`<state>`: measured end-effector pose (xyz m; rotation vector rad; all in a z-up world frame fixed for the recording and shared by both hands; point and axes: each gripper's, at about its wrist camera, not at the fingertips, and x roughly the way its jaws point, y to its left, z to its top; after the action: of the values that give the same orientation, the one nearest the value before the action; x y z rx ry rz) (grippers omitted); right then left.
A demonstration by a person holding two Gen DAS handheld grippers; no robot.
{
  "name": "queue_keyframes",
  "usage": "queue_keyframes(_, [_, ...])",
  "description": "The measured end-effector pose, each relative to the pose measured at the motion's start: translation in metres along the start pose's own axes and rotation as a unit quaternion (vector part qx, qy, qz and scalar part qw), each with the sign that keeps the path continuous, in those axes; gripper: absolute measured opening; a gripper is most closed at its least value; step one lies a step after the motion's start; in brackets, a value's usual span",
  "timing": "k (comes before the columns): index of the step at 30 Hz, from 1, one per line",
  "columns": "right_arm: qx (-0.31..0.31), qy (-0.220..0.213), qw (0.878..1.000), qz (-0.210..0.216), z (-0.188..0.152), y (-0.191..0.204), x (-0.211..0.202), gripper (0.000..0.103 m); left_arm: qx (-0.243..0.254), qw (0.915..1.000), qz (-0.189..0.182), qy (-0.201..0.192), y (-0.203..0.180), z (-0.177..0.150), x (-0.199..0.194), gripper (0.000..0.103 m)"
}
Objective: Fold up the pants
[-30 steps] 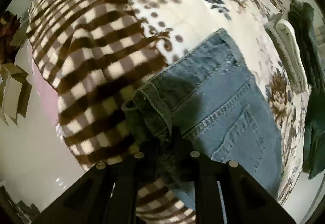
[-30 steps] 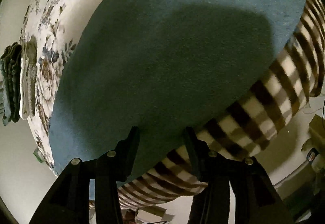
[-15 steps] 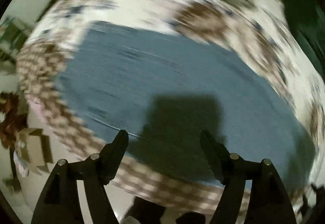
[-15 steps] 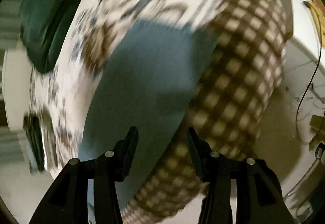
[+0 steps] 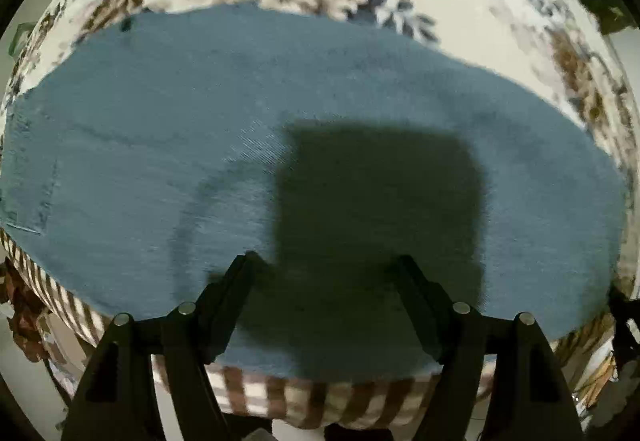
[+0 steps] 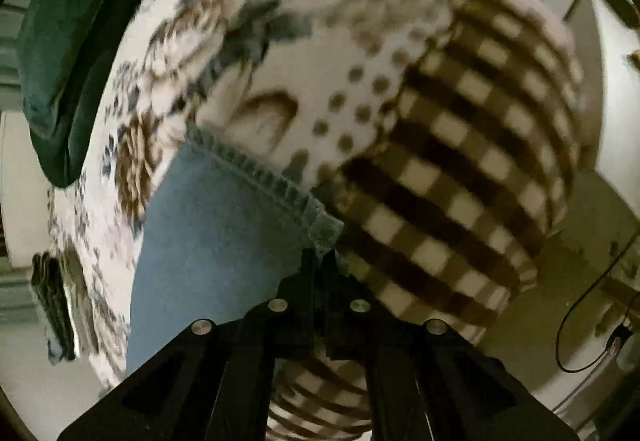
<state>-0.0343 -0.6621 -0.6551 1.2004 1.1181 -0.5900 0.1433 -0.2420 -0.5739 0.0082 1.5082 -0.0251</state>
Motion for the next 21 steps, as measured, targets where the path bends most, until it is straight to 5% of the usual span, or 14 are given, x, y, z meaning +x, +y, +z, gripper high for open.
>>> queue_keyframes(2, [0.002, 0.019, 0.999, 0.043, 0.006, -0.009, -0.001, 0.008, -0.006, 1.0000, 0.000, -0.007, 0.001, 0.001, 0.007, 0.075])
queue_keyframes(3, [-0.003, 0.029, 0.997, 0.065, 0.004, -0.013, -0.004, 0.023, -0.006, 0.9999, -0.001, -0.010, 0.001, 0.000, 0.009, 0.078])
queue_keyframes(4, [-0.007, 0.034, 0.996, 0.080, 0.004, -0.016, -0.004, 0.048, -0.006, 0.9999, -0.001, -0.013, 0.001, 0.001, 0.011, 0.080])
queue_keyframes(6, [-0.015, 0.049, 0.993, 0.104, 0.004, -0.023, 0.002, 0.059, -0.005, 0.9998, -0.001, -0.022, 0.003, 0.002, 0.015, 0.089])
queue_keyframes(10, [-0.005, 0.075, 0.983, 0.167, 0.002, -0.033, 0.028, 0.059, -0.007, 0.9996, 0.005, -0.025, -0.002, -0.004, 0.027, 0.101])
queue_keyframes(15, [0.000, 0.034, 0.966, 0.257, 0.012, -0.022, 0.044, 0.059, -0.023, 0.9993, 0.011, -0.025, 0.000, 0.002, 0.038, 0.103])
queue_keyframes(19, [0.012, 0.026, 0.964, 0.263, 0.020, -0.007, 0.070, 0.057, -0.024, 0.9988, 0.019, -0.037, -0.005, 0.003, 0.044, 0.103])
queue_keyframes(21, [0.013, 0.016, 0.969, 0.247, 0.021, 0.001, 0.078, 0.045, -0.023, 0.9992, 0.020, -0.028, -0.006, 0.004, 0.041, 0.103])
